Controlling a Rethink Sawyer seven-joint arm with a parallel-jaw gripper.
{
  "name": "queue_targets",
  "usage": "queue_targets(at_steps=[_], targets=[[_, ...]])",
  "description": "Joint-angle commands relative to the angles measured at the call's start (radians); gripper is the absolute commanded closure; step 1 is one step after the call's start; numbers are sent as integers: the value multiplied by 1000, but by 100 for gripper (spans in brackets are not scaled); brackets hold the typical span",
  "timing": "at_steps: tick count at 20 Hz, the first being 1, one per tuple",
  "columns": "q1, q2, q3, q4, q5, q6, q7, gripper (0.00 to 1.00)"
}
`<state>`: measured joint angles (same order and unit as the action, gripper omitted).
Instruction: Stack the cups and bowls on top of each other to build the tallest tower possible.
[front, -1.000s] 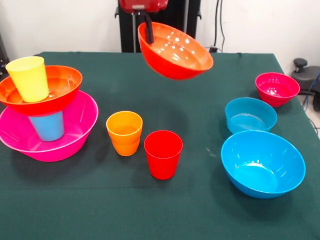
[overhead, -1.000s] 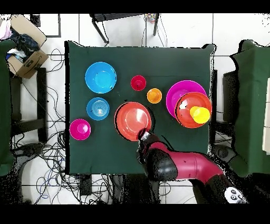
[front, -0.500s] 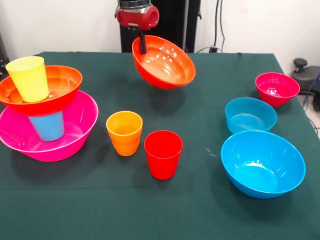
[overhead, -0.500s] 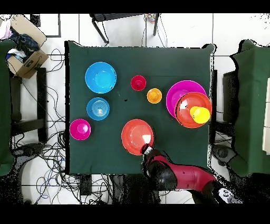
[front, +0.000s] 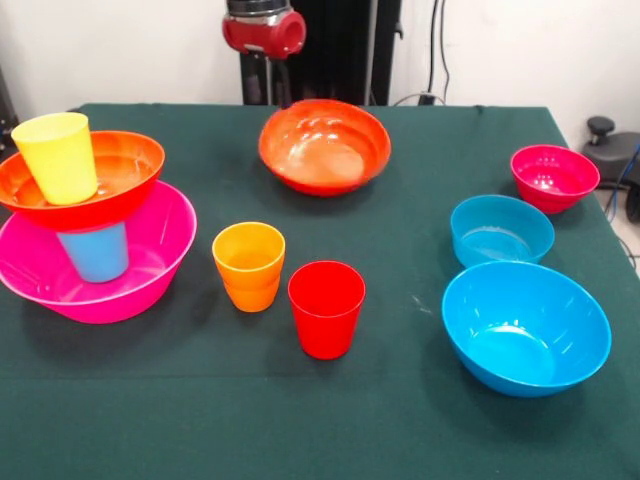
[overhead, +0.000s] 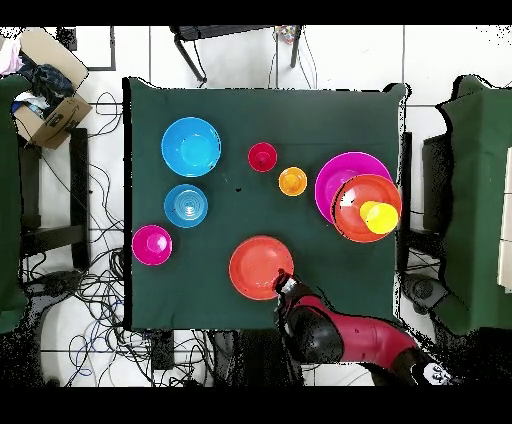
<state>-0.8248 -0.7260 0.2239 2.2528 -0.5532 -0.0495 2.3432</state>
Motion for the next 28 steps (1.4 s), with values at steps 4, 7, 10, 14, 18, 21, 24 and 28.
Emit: queue_targets(at_steps=[4, 7, 10, 14, 18, 21, 24, 28], targets=[[-59, -111, 193, -103, -46, 83, -64, 0], [-46, -154, 226, -113, -1, 164, -82, 0], [-32, -155, 253, -147, 7, 199, -93, 0], [-13, -142, 273, -217, -25, 269, -151, 0], [29, -105, 261, -305, -107, 311, -204, 0], [-21, -69, 384, -320, -118, 380, -315, 0], [-16, -85, 408, -369, -146, 431, -364, 0], [1, -89, 402, -405, -140, 518, -352, 0]])
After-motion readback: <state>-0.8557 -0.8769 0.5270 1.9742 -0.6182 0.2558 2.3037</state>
